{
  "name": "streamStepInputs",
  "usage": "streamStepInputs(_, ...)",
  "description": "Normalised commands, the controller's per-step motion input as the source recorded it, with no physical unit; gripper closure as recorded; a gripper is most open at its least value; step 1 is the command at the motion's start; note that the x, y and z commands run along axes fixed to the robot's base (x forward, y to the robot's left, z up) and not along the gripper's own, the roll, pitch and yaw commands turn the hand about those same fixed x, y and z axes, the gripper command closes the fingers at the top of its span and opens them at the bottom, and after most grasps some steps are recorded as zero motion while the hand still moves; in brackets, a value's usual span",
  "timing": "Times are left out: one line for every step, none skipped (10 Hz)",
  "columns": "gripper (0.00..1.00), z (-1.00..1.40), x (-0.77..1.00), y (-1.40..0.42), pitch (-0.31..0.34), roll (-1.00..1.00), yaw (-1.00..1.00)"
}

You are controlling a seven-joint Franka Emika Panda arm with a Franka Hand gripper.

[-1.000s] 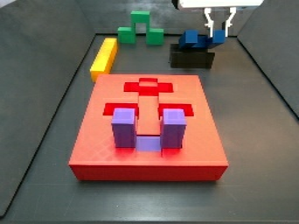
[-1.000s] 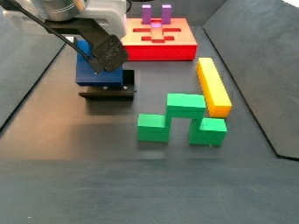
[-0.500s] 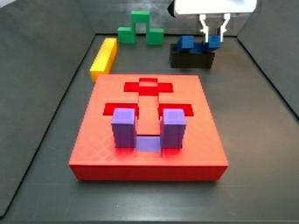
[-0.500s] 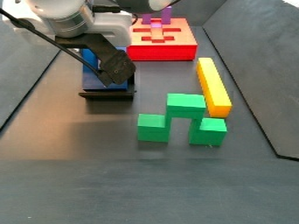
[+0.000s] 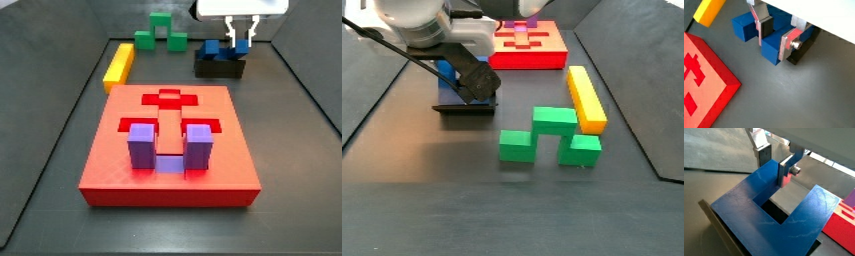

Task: Pick up the blue object. Move up. Place the blue object on the fixture. Regrasp the blue object. Move to above the board. Insert the blue object.
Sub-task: Place the blue object on the fixture, then regrasp the blue object.

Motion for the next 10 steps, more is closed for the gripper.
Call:
streamStepInputs(1.0,-0.02,0.0,0.0,0.0,0.0,0.0)
streamStepInputs(1.0,-0.01,0.0,0.0,0.0,0.0,0.0)
streamStepInputs(0.0,0.0,0.0,0.0,0.0,0.0,0.0)
streamStepInputs(0.0,0.0,0.0,-0.01,0.0,0.05,0.0)
streamStepInputs(0.0,0.0,0.0,-0.01,0.0,0.03,0.0)
streamStepInputs(0.0,0.0,0.0,0.0,0.0,0.02,0.0)
streamStepInputs(0.0,0.0,0.0,0.0,0.0,0.02,0.0)
streamStepInputs(0.0,0.0,0.0,0.0,0.0,0.02,0.0)
streamStepInputs(0.0,0.03,0.0,0.0,0.0,0.0,0.0)
streamStepInputs(0.0,0.14,0.0,0.01,0.0,0.04,0.0)
